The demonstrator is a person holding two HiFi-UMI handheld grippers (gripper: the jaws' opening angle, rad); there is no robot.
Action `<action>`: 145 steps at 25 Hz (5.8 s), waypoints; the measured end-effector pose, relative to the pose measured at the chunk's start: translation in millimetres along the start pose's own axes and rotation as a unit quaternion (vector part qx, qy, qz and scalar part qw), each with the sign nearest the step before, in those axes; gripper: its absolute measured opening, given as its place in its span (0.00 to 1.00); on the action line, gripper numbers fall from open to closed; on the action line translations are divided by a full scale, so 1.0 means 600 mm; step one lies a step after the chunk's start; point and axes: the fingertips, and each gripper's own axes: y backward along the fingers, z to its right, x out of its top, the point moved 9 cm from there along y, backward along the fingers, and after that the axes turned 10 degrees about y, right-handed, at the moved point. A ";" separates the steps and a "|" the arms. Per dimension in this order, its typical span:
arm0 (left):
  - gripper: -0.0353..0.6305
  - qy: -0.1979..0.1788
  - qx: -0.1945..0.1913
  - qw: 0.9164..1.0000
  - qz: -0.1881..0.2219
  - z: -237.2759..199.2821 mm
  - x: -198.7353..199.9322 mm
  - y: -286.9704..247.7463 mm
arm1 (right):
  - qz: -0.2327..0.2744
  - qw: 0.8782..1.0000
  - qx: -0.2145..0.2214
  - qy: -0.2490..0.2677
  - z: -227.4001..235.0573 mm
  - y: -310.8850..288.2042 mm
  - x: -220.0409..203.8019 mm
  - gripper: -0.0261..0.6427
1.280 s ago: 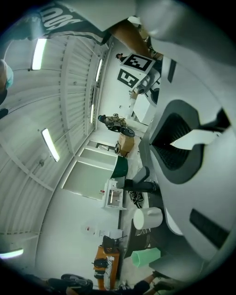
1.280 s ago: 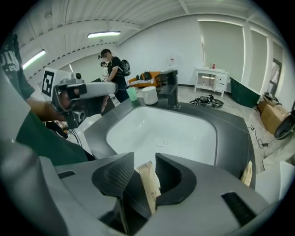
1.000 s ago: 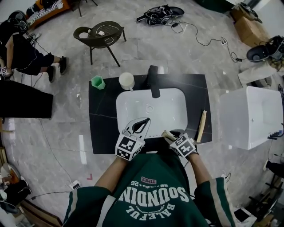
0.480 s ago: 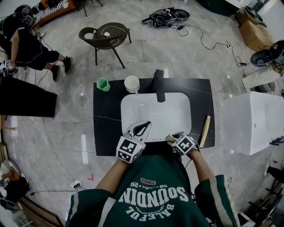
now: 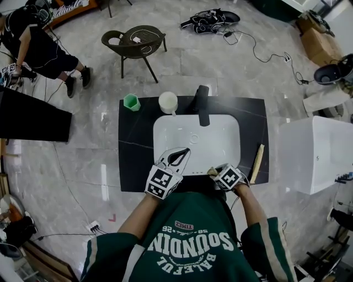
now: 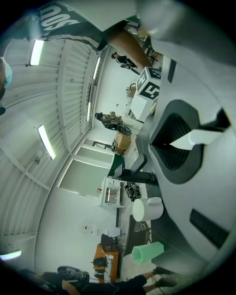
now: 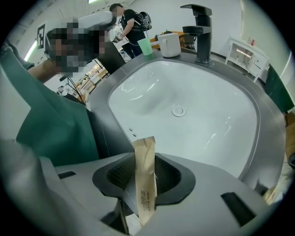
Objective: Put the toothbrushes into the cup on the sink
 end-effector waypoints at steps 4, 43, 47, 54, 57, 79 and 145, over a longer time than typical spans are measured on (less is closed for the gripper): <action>0.07 -0.002 0.004 1.000 0.006 -0.010 0.007 0.000 | 0.005 1.000 0.000 0.003 -0.001 0.006 0.000 0.24; 0.07 0.024 0.094 0.994 0.057 -0.104 0.028 0.096 | 0.371 0.925 -0.022 0.078 0.002 0.229 0.333 0.19; 0.07 0.028 0.100 0.993 0.061 -0.110 0.027 0.104 | 0.403 0.911 -0.034 0.081 0.011 0.251 0.367 0.19; 0.07 0.035 0.110 0.991 0.067 -0.120 0.027 0.112 | 0.469 0.880 -0.053 0.048 0.046 0.290 0.417 0.19; 0.07 0.038 0.114 0.990 0.071 -0.128 0.028 0.115 | 0.489 0.869 -0.061 0.041 0.061 0.298 0.438 0.18; 0.07 0.070 0.144 0.985 0.063 -0.177 0.008 0.141 | 0.576 0.806 -0.129 -0.051 0.175 0.235 0.568 0.18; 0.07 0.013 0.039 0.998 0.050 -0.061 0.053 0.061 | 0.492 0.836 -0.198 -0.145 -0.001 0.230 0.269 0.12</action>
